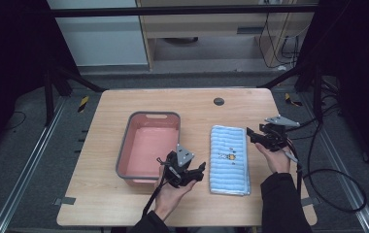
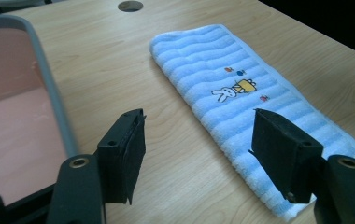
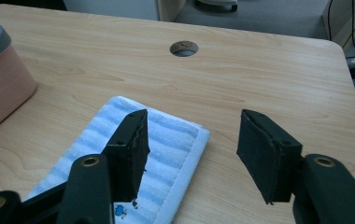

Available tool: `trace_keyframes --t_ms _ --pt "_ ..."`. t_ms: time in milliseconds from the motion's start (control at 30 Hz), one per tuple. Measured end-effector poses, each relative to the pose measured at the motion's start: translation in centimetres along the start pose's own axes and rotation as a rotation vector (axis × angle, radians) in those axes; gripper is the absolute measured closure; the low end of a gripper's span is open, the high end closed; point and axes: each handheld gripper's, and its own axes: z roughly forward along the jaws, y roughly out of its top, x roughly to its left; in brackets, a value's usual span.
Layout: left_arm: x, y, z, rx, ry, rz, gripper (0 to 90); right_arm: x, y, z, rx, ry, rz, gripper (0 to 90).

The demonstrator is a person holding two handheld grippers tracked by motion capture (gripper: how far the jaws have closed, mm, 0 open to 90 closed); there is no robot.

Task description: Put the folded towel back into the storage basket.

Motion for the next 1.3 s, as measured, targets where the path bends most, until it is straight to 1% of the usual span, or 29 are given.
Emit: trace_keyframes --t_ms 33,100,133,167,267,300,333,400,467,533,567,600,700,733,767,800,833,967,1033,1067,1167,1267,1300 --pt "-0.3 -0.1 0.5 0.004 -0.007 -0.006 34.9 0.0 0.0 0.2 0.003 0.001 0.000 43.2" --pt "-0.4 -0.2 0.7 0.008 -0.009 -0.005 35.0 0.0 0.0 0.6 0.008 0.000 -0.006 43.4" --pt "-0.8 -0.3 1.1 0.012 -0.006 0.001 35.2 0.0 0.0 0.9 0.012 0.003 -0.005 43.3" --pt "-0.8 -0.3 1.1 0.012 -0.006 0.001 35.3 0.0 0.0 0.9 0.012 0.003 -0.005 43.3" --pt "-1.4 -0.6 1.8 0.025 -0.009 0.006 35.8 -0.2 -0.3 2.0 0.032 0.002 0.008 43.8" --pt "-1.6 -0.7 2.0 0.027 -0.004 0.014 36.1 -0.2 -0.4 2.2 0.040 -0.002 0.008 43.8" --pt "-1.9 -0.9 2.3 0.036 -0.008 0.023 36.4 -0.3 -0.5 2.4 0.043 -0.002 0.006 43.7" --pt "-2.1 -1.0 2.5 0.039 -0.010 0.022 37.0 -0.4 -0.6 2.8 0.054 -0.005 0.007 43.5" --pt "-2.4 -1.3 3.1 0.050 -0.020 0.019 37.7 -0.5 -0.8 3.2 0.058 0.001 0.025 43.7" --pt "-2.5 -1.3 3.3 0.055 -0.022 0.017 38.5 -0.5 -0.9 3.7 0.062 0.006 0.041 44.0" --pt "-2.6 -1.4 3.6 0.059 -0.024 0.018 39.0 -0.5 -1.0 3.9 0.067 0.005 0.039 44.1" --pt "-2.8 -1.7 4.0 0.075 -0.030 0.014 40.4 -0.5 -1.1 4.1 0.070 0.006 0.039 44.3" --pt "-2.9 -1.9 4.4 0.088 -0.032 0.014 43.3 -0.3 -1.4 4.8 0.087 0.009 0.037 44.4" --pt "-2.9 -2.2 5.0 0.106 -0.031 0.012 44.4 -0.2 -1.6 5.1 0.095 0.015 0.038 44.5" --pt "-3.0 -2.3 5.2 0.114 -0.033 0.011 44.9 -0.1 -1.7 5.4 0.103 0.019 0.036 44.5" --pt "-3.0 -2.3 5.2 0.114 -0.033 0.011 45.7 0.0 -1.9 5.7 0.107 0.016 0.030 44.7" --pt "-3.0 -2.6 5.5 0.118 -0.037 0.008 46.5 0.0 -1.9 5.8 0.110 0.018 0.029 44.8" --pt "-3.1 -2.8 5.9 0.124 -0.043 0.002 48.0 0.1 -2.2 6.4 0.122 0.022 0.038 45.6" --pt "-3.2 -3.0 6.1 0.135 -0.047 0.003 48.8 0.2 -2.6 6.9 0.143 0.020 0.039 45.9" --pt "-3.4 -3.2 6.3 0.137 -0.053 -0.005 49.2 0.3 -2.7 7.1 0.149 0.019 0.037 46.0" --pt "-3.5 -3.4 6.5 0.137 -0.054 -0.006 51.1 0.3 -3.0 7.4 0.165 0.021 0.034 46.5" --pt "-3.5 -3.6 6.8 0.154 -0.056 -0.008 52.5 0.3 -3.2 7.6 0.178 0.021 0.029 46.9" --pt "-3.5 -3.7 6.9 0.152 -0.056 -0.014 52.7 0.3 -3.2 7.7 0.181 0.022 0.028 47.5"
